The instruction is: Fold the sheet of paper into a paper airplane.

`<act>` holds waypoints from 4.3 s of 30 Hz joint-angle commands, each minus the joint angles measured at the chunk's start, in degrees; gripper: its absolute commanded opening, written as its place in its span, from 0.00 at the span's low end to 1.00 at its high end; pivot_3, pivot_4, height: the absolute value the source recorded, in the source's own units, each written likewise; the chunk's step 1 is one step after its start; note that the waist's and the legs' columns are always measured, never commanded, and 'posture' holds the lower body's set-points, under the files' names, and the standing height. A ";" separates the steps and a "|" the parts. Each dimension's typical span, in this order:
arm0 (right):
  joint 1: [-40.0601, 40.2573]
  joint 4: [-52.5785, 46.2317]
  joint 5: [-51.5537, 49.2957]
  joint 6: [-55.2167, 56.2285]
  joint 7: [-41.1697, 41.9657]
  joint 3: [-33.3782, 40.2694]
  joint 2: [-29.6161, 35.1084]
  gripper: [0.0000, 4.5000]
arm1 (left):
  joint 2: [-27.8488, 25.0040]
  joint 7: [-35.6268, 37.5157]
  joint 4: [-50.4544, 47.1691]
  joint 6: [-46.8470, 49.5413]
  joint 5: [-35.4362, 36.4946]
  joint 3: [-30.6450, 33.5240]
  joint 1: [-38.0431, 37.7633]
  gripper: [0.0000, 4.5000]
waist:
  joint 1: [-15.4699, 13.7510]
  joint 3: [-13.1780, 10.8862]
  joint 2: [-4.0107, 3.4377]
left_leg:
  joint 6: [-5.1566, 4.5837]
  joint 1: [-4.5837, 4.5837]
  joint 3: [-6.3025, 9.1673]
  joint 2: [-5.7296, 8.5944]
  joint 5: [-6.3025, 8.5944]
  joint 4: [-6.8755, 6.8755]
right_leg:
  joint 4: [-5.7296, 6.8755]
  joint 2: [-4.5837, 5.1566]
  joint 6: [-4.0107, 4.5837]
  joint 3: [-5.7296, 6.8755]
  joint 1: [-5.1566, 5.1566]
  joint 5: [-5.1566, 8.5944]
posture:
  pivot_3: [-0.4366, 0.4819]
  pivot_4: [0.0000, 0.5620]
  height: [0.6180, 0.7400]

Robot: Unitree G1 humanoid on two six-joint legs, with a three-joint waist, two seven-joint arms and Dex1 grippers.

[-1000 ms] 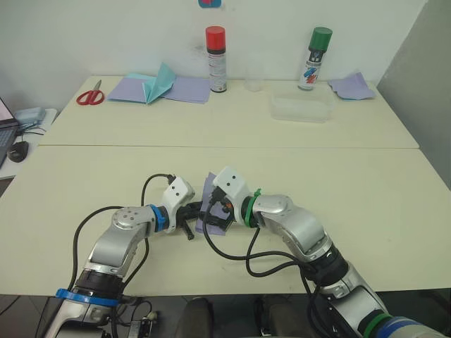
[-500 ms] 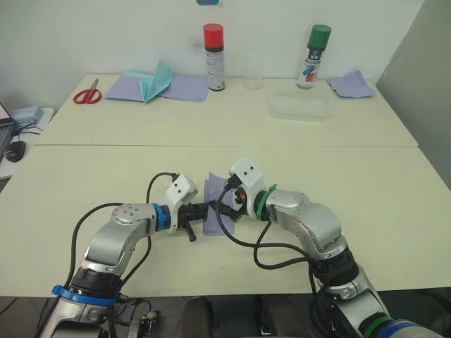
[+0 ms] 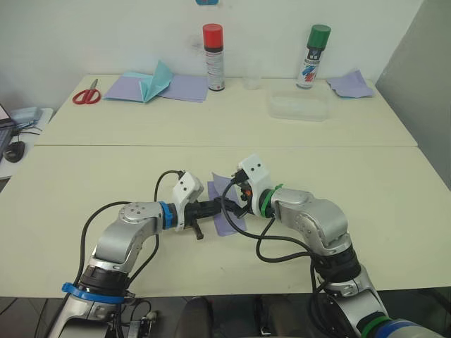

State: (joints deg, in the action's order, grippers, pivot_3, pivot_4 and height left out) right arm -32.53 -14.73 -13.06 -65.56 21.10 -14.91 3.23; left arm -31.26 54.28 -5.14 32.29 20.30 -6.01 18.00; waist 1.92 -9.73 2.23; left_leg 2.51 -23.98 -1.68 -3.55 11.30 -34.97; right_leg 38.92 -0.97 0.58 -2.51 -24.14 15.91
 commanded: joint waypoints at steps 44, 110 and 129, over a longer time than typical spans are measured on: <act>-1.08 -1.37 -9.06 -9.73 -5.76 12.60 -7.73 0.01 | 1.91 -2.39 2.60 -5.37 -2.68 0.16 2.75 0.00 | -0.02 0.01 0.00 | 0.00 0.00 0.01 0.00 0.00 -0.07 | 0.08 -0.07 0.00 -0.01 0.02 -0.02 | 0.48 0.27 1.00; 6.09 -5.48 10.54 15.46 -0.95 -5.99 10.33 0.86 | 7.36 -4.45 14.65 -8.21 -9.44 -5.42 6.16 0.00 | -0.04 0.12 0.11 | -0.01 0.11 0.04 -0.04 0.00 -0.84 | 0.14 -0.21 -0.40 0.06 0.39 -0.25 | 0.48 0.27 1.00; 3.16 -5.03 -5.17 -11.11 -10.63 25.53 -13.52 0.01 | 6.84 -4.87 14.30 -9.06 -9.50 -3.91 8.05 0.00 | -0.05 0.12 0.08 | -0.01 0.08 0.07 -0.07 0.00 -0.90 | 0.17 -0.20 -0.44 0.02 0.41 -0.29 | 0.48 0.27 1.00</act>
State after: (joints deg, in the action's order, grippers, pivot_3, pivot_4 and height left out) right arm -28.01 -18.71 -16.71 -74.73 11.46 8.18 -8.63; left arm -23.65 50.00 9.80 22.93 11.24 -10.90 25.32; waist 1.87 -9.61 2.31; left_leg 2.50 -23.91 -1.62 -3.61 11.30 -35.87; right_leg 39.07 -1.16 0.14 -2.49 -23.73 15.62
